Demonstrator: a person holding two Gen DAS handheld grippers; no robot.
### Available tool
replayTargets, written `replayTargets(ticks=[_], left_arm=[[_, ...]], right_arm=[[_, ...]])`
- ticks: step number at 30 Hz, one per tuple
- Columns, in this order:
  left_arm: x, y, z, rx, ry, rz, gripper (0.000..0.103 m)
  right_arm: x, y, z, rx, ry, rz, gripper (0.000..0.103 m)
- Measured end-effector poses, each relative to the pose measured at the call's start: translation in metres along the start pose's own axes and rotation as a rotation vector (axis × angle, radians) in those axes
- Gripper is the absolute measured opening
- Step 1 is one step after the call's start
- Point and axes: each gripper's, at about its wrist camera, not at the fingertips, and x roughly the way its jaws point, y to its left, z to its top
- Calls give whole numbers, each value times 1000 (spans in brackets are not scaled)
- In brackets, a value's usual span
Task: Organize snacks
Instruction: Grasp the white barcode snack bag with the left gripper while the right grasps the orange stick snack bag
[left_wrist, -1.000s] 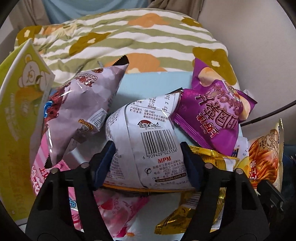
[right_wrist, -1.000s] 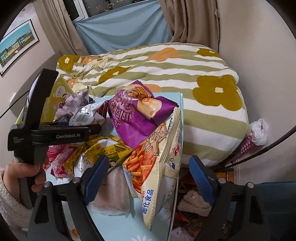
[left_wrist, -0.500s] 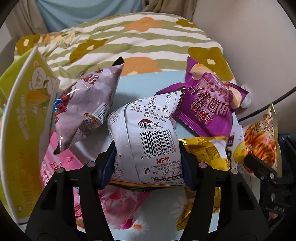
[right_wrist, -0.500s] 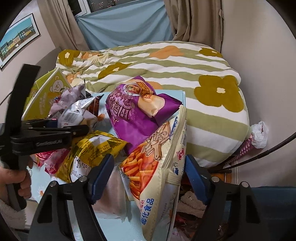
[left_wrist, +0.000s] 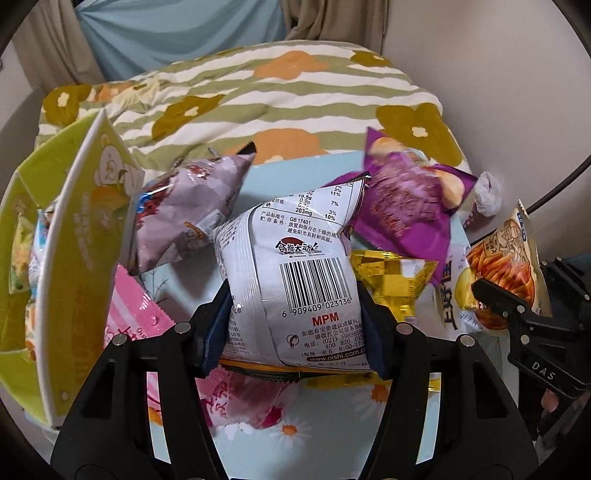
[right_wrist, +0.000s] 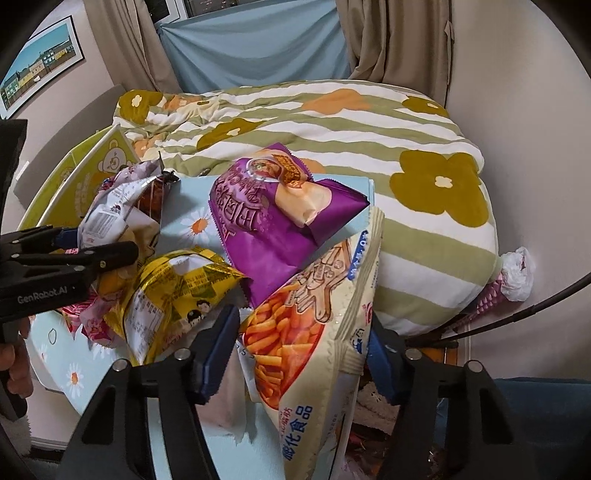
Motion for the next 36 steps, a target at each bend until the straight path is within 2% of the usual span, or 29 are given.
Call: replayTargets(ticks=[6,7,17,23,29,36], left_arm=[[-17,-1,-2,-4,-33,-5,60],[-21,-1,-3,-6,-39,-8,60],[-61,-1,-2,-25,-121,-42,60],[-92,18,0,-71,-184,-58,60],[-121,65,8,-105,-240,-20,60],[-135,161,21,-142,-255,41,60]], right_arm=[[-14,-1,-6,6,-9,-16,40],[-17,-3,-8,15,-10,-10,35],[-55,4,-8,16,-65,-19,34],[-87,20,11,-19,-126,13,34],[-107,59,51,-64,-191,85,34],[-101,136,105,-116,-254,170,34]])
